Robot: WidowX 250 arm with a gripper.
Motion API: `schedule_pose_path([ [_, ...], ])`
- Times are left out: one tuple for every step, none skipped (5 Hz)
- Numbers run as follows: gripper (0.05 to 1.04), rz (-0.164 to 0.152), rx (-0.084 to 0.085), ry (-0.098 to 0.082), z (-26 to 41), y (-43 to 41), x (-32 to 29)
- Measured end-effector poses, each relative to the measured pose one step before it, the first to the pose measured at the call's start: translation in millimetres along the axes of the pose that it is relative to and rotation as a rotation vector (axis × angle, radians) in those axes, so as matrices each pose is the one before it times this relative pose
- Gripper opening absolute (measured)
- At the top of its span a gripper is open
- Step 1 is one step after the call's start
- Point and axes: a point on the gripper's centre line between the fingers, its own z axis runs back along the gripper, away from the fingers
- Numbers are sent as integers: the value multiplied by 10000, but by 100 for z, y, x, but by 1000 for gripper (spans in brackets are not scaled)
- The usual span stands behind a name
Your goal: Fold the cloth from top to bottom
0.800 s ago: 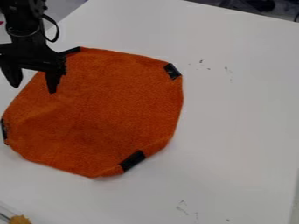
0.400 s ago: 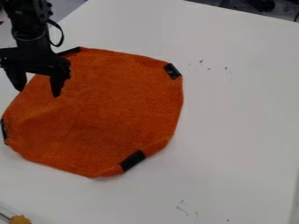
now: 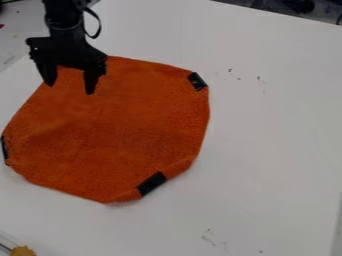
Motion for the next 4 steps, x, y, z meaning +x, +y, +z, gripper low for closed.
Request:
schedule_pose_path([
  [999, -136, -390, -138, 252, -3400, 2487],
  [999, -430, -237, -15, 311, -3601, 2424],
  [999, -334, -338, -45, -226, -3446, 2475],
  [999, -363, -136, 8, -486, -2280, 2437],
])
